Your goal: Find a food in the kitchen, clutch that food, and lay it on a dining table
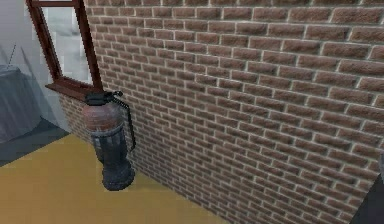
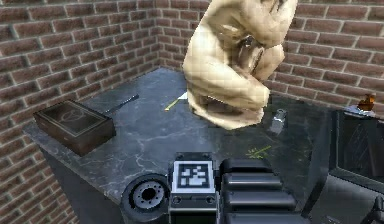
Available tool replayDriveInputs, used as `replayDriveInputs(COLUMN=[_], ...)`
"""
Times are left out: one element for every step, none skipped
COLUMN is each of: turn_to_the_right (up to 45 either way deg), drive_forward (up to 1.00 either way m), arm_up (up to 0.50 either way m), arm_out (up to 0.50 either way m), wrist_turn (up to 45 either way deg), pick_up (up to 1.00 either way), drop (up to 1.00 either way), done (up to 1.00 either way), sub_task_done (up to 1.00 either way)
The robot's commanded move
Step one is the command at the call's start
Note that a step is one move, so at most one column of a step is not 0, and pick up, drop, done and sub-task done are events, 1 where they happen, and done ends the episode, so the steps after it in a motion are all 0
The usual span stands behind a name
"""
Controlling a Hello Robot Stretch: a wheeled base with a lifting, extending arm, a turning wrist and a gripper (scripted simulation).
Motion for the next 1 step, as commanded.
replayDriveInputs(turn_to_the_right=[45.0], drive_forward=[0.00], arm_up=[0.00], arm_out=[0.00], wrist_turn=[0.0], pick_up=[0.00], drop=[0.00], done=[0.00], sub_task_done=[0.00])
